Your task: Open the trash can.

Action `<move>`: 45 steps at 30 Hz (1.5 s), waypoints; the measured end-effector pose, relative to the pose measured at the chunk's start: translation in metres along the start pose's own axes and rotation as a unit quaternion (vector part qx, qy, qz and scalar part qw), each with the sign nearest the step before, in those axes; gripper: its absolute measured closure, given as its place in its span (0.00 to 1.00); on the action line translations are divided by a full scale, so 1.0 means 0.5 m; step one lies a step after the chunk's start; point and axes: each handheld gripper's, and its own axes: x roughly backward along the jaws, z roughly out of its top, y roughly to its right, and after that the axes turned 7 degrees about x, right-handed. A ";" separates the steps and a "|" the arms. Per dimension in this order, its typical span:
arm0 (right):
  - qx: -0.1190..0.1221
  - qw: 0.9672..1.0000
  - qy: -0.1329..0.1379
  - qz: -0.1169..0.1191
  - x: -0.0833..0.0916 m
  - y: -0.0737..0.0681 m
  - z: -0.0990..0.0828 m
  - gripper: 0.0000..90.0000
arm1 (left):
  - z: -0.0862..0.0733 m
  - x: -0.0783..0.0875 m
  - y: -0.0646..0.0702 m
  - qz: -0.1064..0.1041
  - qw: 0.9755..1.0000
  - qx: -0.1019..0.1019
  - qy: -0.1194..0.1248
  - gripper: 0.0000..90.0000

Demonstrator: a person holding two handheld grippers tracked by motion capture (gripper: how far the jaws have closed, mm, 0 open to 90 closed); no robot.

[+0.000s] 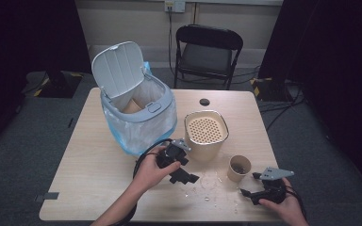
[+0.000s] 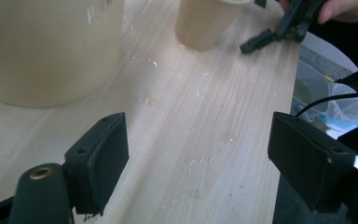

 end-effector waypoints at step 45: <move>0.010 0.997 0.067 0.026 -0.008 0.018 0.050 0.16 | -0.124 -0.112 -0.011 -0.010 0.994 -0.109 -0.012 0.20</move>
